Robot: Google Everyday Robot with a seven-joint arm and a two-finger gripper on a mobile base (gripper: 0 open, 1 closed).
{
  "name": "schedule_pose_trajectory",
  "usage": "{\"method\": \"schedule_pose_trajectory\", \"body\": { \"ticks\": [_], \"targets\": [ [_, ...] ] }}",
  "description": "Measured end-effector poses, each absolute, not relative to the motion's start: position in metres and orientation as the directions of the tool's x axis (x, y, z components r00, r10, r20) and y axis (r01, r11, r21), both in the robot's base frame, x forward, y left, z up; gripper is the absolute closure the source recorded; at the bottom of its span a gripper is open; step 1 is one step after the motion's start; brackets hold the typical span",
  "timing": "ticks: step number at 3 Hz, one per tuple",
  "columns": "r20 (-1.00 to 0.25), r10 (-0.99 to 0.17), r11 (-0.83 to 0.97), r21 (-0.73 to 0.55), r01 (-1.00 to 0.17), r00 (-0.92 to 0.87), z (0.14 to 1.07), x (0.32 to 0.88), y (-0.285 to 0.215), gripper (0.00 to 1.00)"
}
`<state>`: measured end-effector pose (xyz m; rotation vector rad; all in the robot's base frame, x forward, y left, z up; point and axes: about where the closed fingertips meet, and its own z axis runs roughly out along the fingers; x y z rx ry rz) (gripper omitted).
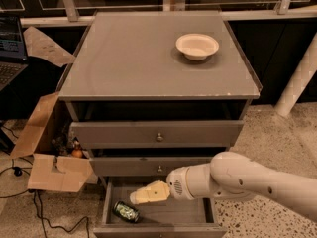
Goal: Place green can into top drawer
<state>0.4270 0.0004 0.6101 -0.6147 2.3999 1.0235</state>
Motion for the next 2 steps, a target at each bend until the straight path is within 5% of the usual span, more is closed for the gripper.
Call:
{"method": "schedule_pose_trajectory", "body": {
  "ticks": [2],
  "targets": [
    [-0.592,-0.194,0.686,0.488,-0.539,-0.782,0.6080,0.4237,0.0040,0.00]
  ]
}}
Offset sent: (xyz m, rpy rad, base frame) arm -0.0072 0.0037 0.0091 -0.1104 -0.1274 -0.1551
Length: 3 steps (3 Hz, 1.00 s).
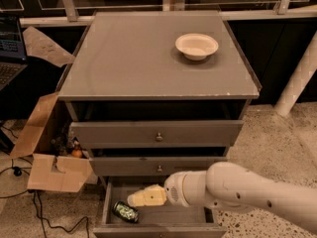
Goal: Place green can into top drawer
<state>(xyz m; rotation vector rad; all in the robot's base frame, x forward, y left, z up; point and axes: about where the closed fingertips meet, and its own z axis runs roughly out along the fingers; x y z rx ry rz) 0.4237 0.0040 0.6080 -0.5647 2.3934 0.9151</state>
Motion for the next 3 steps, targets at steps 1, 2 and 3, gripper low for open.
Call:
{"method": "schedule_pose_trajectory", "body": {
  "ticks": [1,2,3],
  "targets": [
    [-0.563,-0.148,0.732,0.490,-0.473,-0.813,0.562,0.425,0.008,0.00],
    [-0.530,-0.142,0.734,0.510,-0.448,-0.836,0.518,0.432,0.013,0.00],
    [-0.487,-0.139,0.732,0.536,-0.420,-0.862,0.481,0.438,0.015,0.00]
  ]
}}
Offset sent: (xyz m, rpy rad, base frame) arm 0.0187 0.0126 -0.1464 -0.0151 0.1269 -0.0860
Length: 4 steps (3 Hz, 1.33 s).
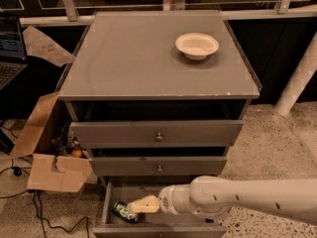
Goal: Place green can into top drawer
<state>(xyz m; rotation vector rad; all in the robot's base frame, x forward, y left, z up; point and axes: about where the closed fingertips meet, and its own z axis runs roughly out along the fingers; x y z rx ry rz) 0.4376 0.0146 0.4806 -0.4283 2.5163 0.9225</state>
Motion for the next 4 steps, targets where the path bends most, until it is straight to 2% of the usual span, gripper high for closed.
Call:
{"method": "schedule_pose_trajectory", "body": {
  "ticks": [1,3,4],
  "targets": [
    [-0.447,-0.159,0.740,0.535,-0.406,-0.880,0.452,0.441,0.017,0.00],
    [-0.459,-0.158,0.745,0.526,-0.410,-0.874,0.448,0.435,0.016,0.00],
    [-0.510,-0.218,0.737,0.473,-0.483,-0.832,0.428,0.434,0.023,0.00]
  ]
}}
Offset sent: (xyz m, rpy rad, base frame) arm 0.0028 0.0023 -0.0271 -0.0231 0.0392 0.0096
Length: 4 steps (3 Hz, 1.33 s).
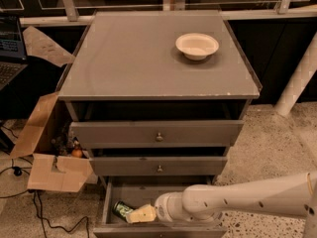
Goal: Place green can into top drawer
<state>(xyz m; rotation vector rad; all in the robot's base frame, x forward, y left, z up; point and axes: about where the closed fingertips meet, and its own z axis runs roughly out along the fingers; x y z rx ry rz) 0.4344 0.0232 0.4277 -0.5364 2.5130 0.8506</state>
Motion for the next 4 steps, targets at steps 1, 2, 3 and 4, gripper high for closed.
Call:
{"method": "schedule_pose_trajectory", "body": {
  "ticks": [1,2,3,4],
  "targets": [
    [-0.549,-0.303,0.695,0.432,-0.575,-0.779,0.409,0.441,0.035,0.00],
    [-0.578,-0.344,0.660,0.412,-0.629,-0.740,0.384,0.456,0.053,0.00],
    [-0.577,-0.342,0.660,0.414,-0.627,-0.741,0.383,0.456,0.053,0.00],
    [-0.583,-0.330,0.640,0.440,-0.630,-0.742,0.374,0.453,0.059,0.00]
  ]
}}
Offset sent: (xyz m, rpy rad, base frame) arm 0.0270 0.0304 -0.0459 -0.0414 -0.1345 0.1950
